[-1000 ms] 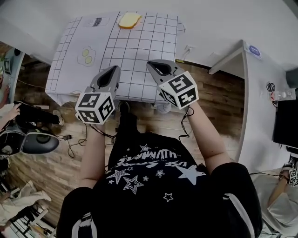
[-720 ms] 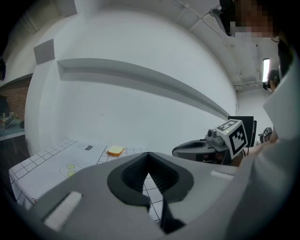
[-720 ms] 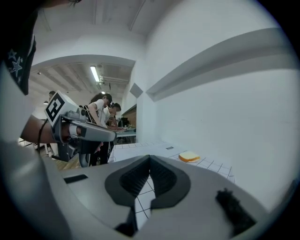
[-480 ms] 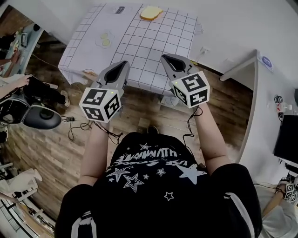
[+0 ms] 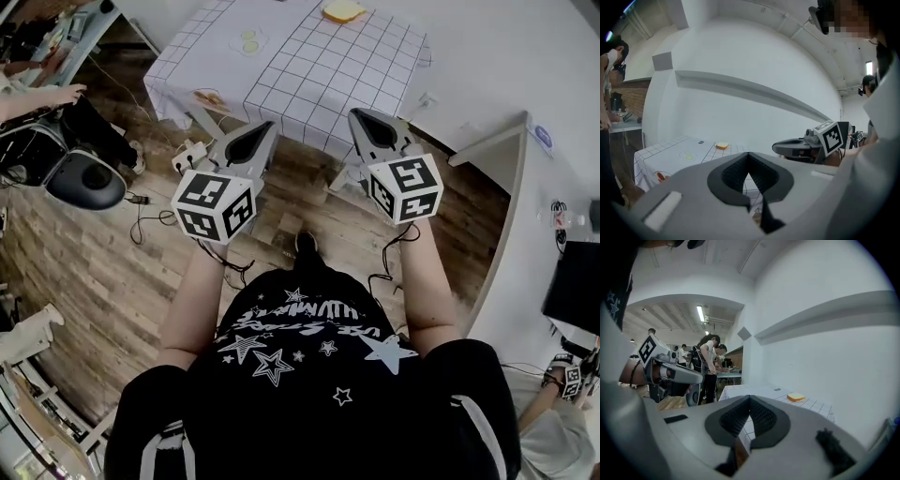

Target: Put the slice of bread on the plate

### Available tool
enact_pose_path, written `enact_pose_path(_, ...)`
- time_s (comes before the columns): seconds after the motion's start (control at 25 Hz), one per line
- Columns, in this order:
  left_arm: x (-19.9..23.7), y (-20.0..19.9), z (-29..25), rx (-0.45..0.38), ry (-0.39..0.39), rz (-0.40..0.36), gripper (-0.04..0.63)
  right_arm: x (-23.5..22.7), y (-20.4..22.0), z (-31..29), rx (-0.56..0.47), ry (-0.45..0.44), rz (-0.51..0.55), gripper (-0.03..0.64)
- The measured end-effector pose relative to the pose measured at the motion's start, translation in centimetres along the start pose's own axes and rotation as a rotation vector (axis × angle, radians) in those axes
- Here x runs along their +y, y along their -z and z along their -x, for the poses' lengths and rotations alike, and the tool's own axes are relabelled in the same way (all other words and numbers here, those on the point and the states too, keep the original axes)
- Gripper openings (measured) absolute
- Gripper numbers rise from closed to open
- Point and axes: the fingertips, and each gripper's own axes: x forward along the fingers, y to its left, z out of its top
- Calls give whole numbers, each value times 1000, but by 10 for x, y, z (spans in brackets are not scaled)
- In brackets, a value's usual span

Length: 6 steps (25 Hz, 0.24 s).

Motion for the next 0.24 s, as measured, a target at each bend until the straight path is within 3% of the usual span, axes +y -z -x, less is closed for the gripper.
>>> enact_pose_path(0.24,-25,-1,53,-22,-4,-17,9,46,-8,34,-20,-3,6,13)
